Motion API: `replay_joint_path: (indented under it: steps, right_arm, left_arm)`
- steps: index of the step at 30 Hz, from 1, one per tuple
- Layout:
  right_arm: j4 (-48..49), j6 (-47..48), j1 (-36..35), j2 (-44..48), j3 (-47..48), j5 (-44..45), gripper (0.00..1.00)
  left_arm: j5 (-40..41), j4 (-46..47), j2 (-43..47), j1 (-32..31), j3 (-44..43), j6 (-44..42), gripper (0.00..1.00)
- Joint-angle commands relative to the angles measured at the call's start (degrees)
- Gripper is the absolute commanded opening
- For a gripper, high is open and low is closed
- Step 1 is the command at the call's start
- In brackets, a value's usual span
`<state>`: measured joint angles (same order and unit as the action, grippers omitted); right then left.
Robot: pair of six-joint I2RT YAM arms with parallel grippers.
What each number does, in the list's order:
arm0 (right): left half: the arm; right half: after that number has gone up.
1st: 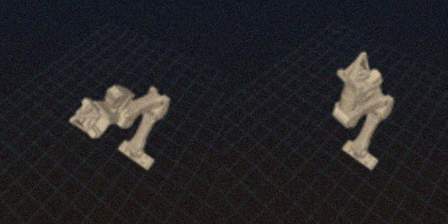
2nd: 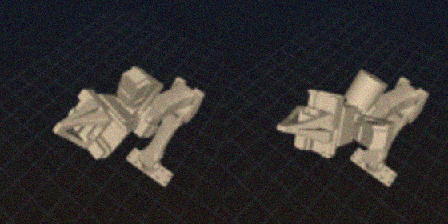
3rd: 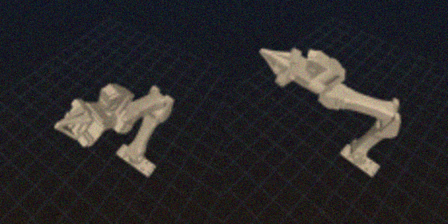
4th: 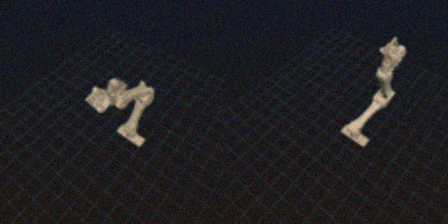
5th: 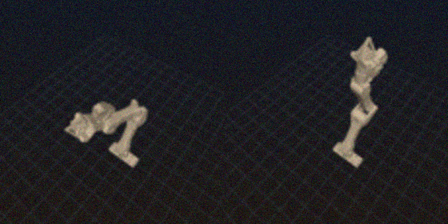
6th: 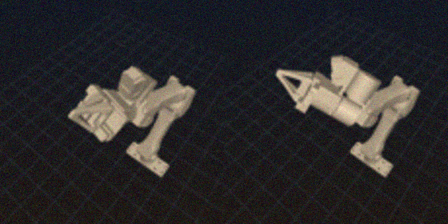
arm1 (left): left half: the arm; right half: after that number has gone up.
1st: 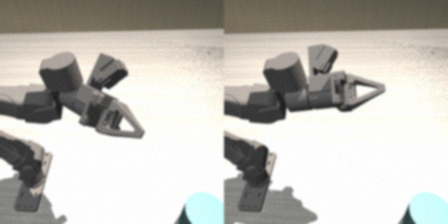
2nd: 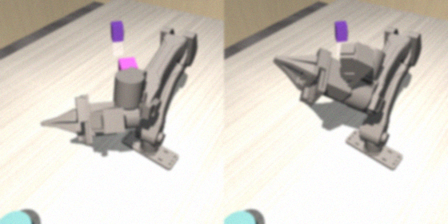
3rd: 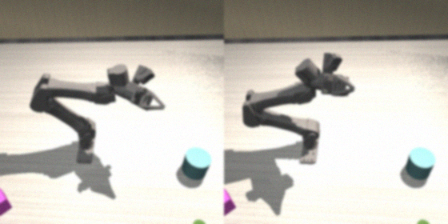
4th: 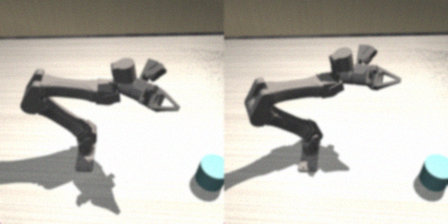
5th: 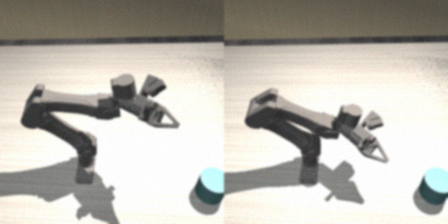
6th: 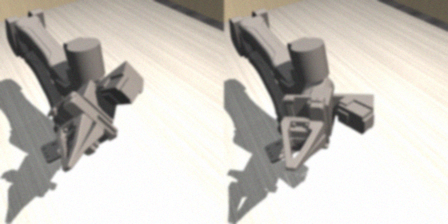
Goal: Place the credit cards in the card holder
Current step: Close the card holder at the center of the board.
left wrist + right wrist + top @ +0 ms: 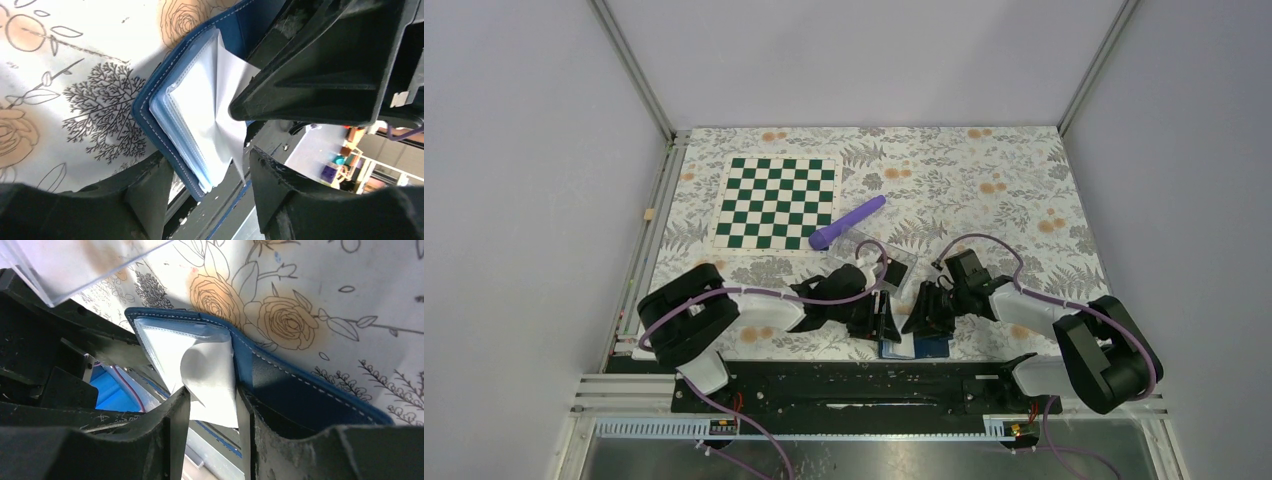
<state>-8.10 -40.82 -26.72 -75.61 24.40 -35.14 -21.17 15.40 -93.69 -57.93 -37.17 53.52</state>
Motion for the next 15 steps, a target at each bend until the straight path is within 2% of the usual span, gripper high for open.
replay_joint_path:
  steps: [1,3,7,10,13,15]
  right_arm:
    - [2.9,0.2,-0.6,-0.5,-0.1,0.5,0.46]
    - [3.0,0.2,-0.5,-0.9,-0.1,0.2,0.46]
    - [4.1,-0.4,-0.5,-1.1,-0.2,-0.3,0.46]
    - [5.2,-1.1,-0.5,-0.8,-0.4,-1.0,0.46]
    - [6.3,-2.1,-0.5,-0.6,-0.4,-1.9,0.48]
    - [6.6,-2.6,-0.5,-0.1,-0.2,-2.5,0.50]
  left_arm:
    - [4.2,-9.9,2.9,-0.2,-2.0,-5.1,0.58]
    - [1.3,-5.5,2.5,-0.2,-0.6,-3.9,0.58]
    - [-4.4,12.5,1.4,0.0,3.8,3.1,0.58]
    - [-6.4,22.3,0.0,-0.1,4.7,6.9,0.57]
    - [-7.3,23.9,-1.3,-0.1,3.6,8.5,0.56]
    - [-6.9,20.6,-1.6,-0.1,2.3,7.9,0.54]
